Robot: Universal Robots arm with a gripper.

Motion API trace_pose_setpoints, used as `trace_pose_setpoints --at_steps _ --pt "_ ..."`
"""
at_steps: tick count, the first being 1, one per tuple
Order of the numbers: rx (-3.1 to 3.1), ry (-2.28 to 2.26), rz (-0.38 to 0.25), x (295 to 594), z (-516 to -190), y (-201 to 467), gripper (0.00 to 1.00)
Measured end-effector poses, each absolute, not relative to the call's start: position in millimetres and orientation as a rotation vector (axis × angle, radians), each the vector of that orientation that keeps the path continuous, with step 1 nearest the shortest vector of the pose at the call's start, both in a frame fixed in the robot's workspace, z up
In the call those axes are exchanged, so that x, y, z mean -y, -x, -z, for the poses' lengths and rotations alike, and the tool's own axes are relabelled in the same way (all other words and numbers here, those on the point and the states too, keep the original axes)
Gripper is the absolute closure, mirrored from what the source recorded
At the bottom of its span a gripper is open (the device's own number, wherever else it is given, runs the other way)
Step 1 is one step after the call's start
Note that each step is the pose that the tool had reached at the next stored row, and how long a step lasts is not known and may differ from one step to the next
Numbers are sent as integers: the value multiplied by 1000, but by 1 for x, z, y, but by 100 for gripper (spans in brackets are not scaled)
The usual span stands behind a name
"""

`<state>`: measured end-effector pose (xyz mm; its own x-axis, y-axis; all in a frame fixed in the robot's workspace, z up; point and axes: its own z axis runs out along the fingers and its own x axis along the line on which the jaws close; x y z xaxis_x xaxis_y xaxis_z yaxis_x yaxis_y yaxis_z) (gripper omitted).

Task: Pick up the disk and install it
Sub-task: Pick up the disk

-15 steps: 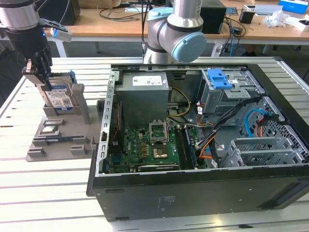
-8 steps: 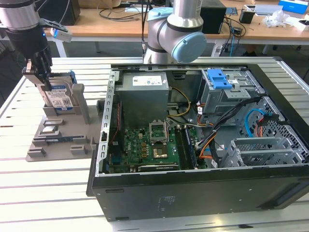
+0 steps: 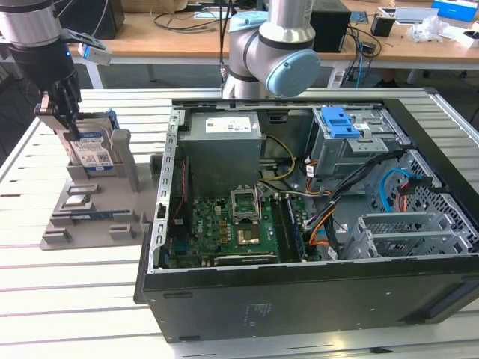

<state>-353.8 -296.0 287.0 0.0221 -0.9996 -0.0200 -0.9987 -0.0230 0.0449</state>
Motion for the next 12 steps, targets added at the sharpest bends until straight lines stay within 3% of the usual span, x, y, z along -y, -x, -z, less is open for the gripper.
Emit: trace_pose_setpoints --at_steps 12 --pt "2183 -2233 71 296 -293 354 63"
